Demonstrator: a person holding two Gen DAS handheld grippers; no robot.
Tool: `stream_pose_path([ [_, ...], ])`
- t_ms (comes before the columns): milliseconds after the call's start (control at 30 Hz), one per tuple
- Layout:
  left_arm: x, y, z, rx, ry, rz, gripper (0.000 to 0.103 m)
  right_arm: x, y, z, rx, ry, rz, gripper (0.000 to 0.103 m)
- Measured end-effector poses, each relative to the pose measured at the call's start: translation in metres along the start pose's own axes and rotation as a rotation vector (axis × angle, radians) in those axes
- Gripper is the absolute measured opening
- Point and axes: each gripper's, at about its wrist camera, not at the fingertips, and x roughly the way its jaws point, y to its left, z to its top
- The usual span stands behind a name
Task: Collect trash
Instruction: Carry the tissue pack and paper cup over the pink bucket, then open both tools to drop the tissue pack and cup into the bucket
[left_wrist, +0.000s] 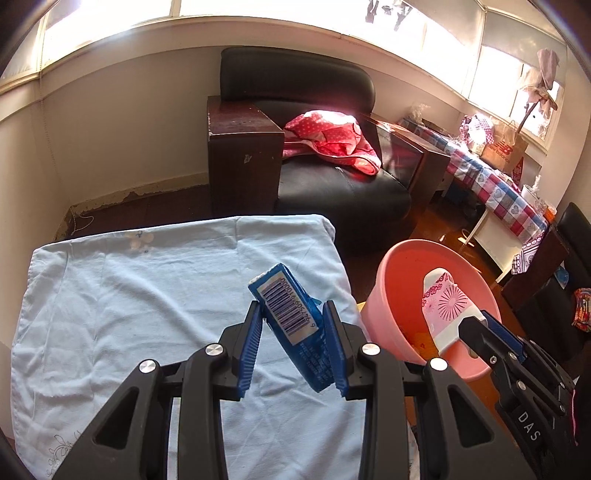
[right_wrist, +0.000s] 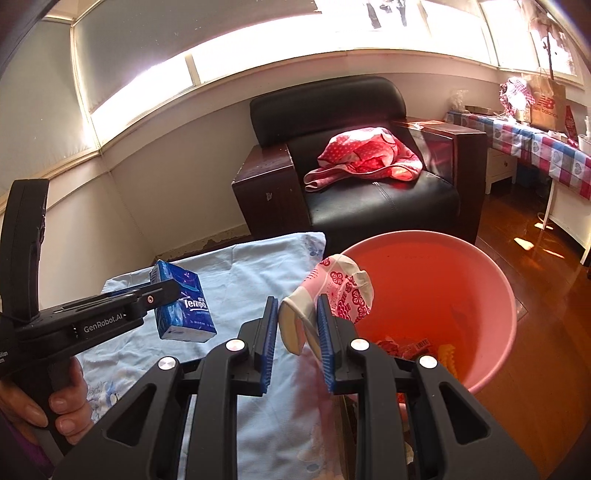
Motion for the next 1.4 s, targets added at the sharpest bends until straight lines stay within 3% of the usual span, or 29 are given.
stream_pose_path([
  [733, 0.059, -0.116, 0.012, 0.150, 0.078, -0.151, 0.033, 0.005, -0.092, -0.006, 0.132, 0.020, -0.141, 0.022],
  [1400, 0.096, -0.136, -0.003, 0.175, 0.179, -0.168, 0.035, 0.016, -0.107, -0.012, 0.155, 0.068, -0.144, 0.022],
])
